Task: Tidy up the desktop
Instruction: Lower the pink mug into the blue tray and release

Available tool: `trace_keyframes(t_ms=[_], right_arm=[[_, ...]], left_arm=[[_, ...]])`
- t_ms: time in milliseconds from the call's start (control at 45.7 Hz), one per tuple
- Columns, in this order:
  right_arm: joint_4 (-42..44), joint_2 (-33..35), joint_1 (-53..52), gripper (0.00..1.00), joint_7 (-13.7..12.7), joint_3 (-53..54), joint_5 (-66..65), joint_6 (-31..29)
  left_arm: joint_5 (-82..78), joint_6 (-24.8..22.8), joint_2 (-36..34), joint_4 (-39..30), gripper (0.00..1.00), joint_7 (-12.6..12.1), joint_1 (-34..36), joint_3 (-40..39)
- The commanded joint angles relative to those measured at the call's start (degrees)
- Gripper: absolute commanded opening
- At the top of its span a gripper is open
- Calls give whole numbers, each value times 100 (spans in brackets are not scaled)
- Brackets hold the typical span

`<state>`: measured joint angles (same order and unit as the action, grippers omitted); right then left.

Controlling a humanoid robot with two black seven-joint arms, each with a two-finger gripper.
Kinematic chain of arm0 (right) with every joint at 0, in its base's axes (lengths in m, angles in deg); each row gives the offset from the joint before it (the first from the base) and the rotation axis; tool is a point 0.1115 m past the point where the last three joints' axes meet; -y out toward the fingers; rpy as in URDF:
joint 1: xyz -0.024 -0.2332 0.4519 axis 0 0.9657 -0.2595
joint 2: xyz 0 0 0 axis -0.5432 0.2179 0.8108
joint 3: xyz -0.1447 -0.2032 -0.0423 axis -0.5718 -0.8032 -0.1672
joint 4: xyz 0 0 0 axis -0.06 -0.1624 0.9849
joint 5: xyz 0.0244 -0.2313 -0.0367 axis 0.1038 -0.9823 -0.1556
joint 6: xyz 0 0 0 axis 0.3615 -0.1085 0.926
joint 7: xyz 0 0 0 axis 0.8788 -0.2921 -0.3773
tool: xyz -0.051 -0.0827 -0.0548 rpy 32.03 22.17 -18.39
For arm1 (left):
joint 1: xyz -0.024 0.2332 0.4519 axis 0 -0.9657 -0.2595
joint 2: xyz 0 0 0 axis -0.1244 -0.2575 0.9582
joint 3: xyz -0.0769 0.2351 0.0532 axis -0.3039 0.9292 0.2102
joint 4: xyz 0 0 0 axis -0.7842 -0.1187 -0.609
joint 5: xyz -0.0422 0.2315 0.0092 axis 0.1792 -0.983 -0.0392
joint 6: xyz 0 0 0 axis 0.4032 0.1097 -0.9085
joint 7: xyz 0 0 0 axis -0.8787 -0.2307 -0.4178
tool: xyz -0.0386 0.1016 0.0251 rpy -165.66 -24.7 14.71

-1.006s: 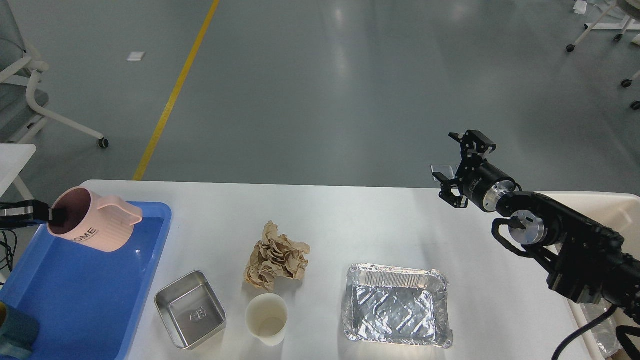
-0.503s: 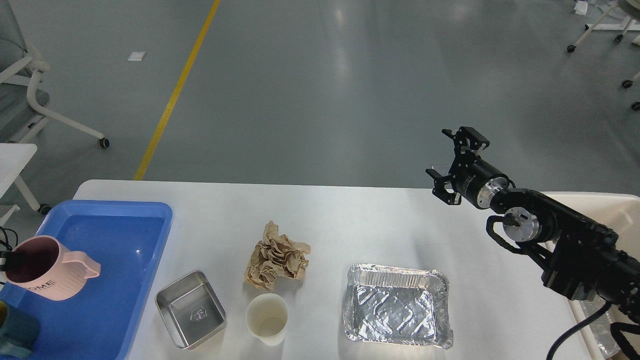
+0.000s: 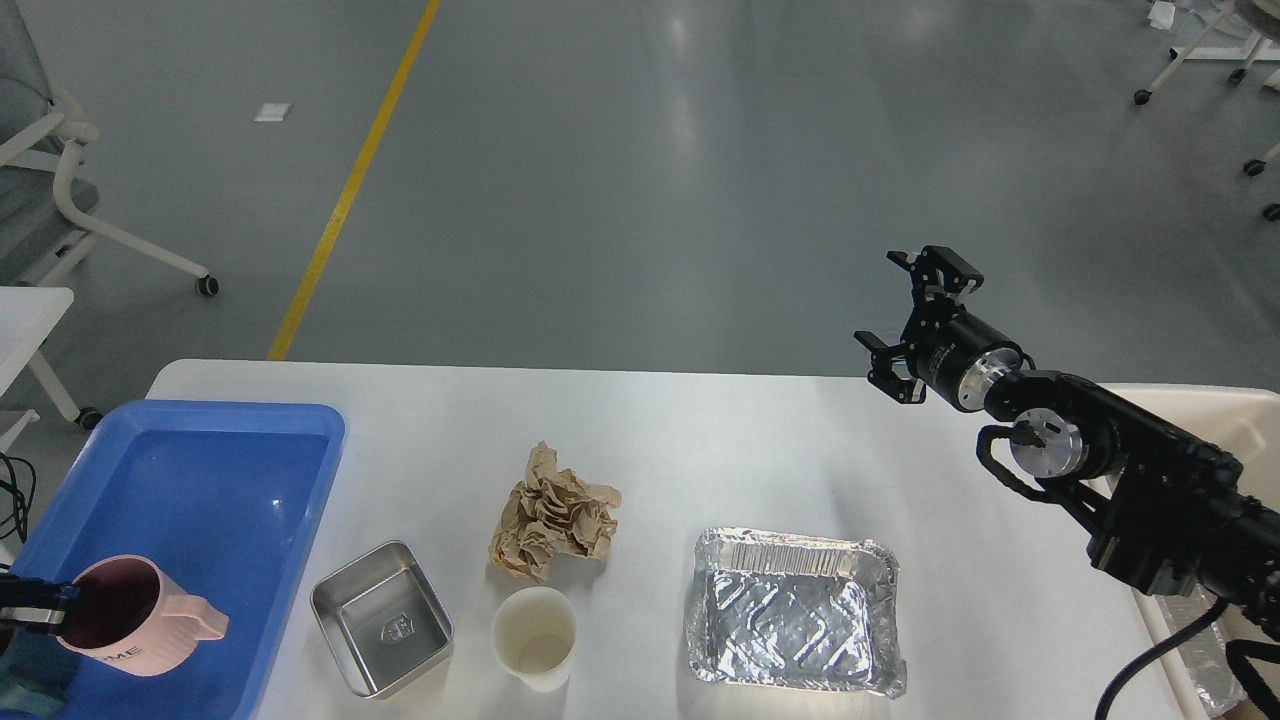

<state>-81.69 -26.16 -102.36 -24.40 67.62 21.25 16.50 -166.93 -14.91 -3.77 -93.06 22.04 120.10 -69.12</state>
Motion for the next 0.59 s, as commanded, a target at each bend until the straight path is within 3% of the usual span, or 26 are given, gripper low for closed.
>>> trace_keyframes(t_ms=[0,262,459,568], right_arm=[[17,8,0,100,0,-3,0,-8],[8,44,8,100,0,-3,0,-8],[8,96,8,100,0,-3,0,-8],[8,105,8,100,0,-3,0,-8]], left_arm=[[5,120,18,63,5,17,-156,50],[-3,357,360,378,5,25,-473,50],[-3,524,554,599,6,192,-684,50],[31,542,606,599,12,254,-737,15]])
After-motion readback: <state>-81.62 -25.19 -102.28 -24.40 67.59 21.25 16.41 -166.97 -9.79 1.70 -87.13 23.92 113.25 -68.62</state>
